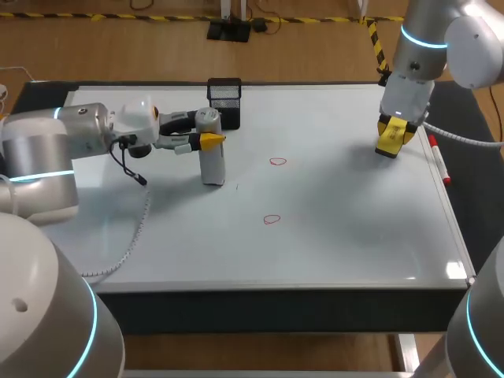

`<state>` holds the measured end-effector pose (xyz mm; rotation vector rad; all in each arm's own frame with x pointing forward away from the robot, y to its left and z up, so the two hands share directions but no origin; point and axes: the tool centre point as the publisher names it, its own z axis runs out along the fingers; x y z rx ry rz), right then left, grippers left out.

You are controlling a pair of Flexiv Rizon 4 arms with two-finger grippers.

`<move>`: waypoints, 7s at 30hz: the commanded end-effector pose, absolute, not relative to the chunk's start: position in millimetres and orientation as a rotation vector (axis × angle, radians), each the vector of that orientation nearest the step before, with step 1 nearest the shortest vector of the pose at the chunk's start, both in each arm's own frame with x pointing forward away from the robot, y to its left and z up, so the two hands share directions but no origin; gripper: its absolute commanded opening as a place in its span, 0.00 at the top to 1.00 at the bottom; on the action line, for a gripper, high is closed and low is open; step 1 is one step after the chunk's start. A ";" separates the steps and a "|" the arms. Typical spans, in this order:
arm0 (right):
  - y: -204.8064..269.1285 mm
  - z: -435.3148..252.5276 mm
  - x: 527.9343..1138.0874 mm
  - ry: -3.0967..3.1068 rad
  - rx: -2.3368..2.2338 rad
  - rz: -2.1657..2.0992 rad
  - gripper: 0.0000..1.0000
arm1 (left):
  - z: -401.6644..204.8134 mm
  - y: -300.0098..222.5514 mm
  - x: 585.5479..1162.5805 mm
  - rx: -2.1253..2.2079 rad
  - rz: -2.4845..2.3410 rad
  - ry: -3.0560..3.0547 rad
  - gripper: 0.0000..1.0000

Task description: Pick up the inspection probe, press it on each red-marked spot on the whiteboard one by one, put down the probe, pick up the eraser, and wipe off all the red marks.

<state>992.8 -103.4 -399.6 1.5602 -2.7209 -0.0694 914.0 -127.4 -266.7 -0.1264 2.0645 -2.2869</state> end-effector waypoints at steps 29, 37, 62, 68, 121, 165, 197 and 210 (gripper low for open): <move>-103.7 -399.0 993.6 -2.717 1.561 -0.066 1.00 | -231.0 -1.3 954.3 -0.304 -2.108 1.943 1.00; -103.7 -399.0 993.6 -2.717 1.561 -0.066 1.00 | -226.3 38.4 956.2 -0.380 -2.050 1.896 1.00; -103.7 -399.0 993.6 -2.717 1.561 -0.066 1.00 | -227.6 62.9 954.2 -0.446 -1.995 1.894 1.00; -84.5 -390.5 990.0 -2.687 1.611 -0.007 1.00 | -227.6 62.9 954.2 -0.446 -1.995 1.894 1.00; 302.3 -401.8 911.1 -2.195 2.248 -0.007 1.00 | -227.6 62.9 954.2 -0.446 -1.995 1.894 1.00; 312.4 -425.4 905.8 -2.155 2.276 -0.011 1.00 | -227.6 62.9 954.2 -0.446 -1.995 1.894 1.00; 257.6 -415.6 915.1 -2.252 2.201 0.022 1.00 | -227.6 62.9 954.2 -0.446 -1.995 1.894 1.00; 213.4 -383.2 930.6 -2.256 2.186 -0.011 1.00 | -227.6 62.9 954.2 -0.446 -1.995 1.894 1.00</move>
